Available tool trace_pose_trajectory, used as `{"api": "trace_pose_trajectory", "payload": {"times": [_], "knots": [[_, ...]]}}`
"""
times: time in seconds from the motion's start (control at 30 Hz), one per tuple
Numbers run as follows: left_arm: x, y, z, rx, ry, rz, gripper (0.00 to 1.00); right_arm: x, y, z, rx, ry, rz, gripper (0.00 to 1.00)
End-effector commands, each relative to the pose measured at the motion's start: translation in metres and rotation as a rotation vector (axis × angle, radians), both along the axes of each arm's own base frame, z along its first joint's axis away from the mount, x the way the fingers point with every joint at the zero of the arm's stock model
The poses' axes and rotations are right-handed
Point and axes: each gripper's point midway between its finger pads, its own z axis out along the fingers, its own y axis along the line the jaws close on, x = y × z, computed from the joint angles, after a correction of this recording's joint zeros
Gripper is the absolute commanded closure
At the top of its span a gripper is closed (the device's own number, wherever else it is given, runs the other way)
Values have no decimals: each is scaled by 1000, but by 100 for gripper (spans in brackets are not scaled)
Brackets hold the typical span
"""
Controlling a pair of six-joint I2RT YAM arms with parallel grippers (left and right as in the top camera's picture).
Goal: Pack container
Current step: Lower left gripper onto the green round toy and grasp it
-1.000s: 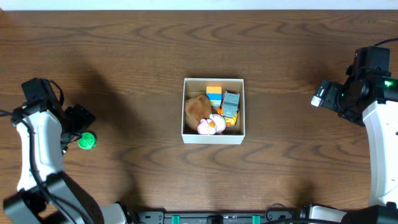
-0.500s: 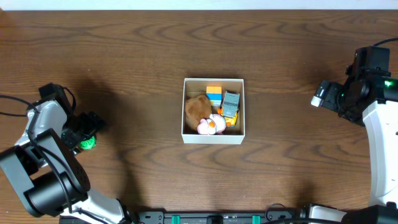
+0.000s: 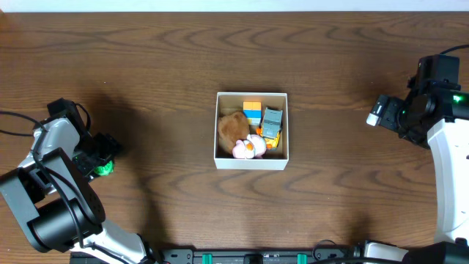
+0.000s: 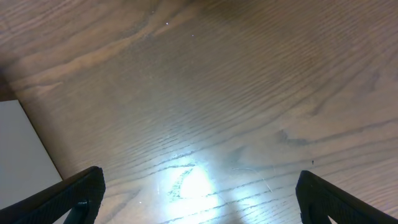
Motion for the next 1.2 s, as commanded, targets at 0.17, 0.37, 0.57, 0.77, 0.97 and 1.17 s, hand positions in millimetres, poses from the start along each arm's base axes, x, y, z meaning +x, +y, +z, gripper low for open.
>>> {"api": "trace_pose_trajectory", "payload": {"times": [0.17, 0.37, 0.57, 0.77, 0.97, 1.17], "knots": [[0, 2, -3, 2, -1, -2, 27, -1, 0, -1, -1, 9, 15, 1], [0, 2, -3, 3, -2, -2, 33, -2, 0, -2, 0, 13, 15, 1], [0, 2, -3, 3, -2, -1, 43, -4, 0, -2, 0, 24, 23, 1], [0, 2, -3, 4, -4, -1, 46, -4, 0, -2, -3, 25, 33, 1], [2, 3, -3, 6, -8, 0, 52, -4, 0, -2, -4, 24, 33, 1], [7, 2, -1, 9, -24, 38, 62, -4, 0, -2, -4, 24, 33, 1]]}}
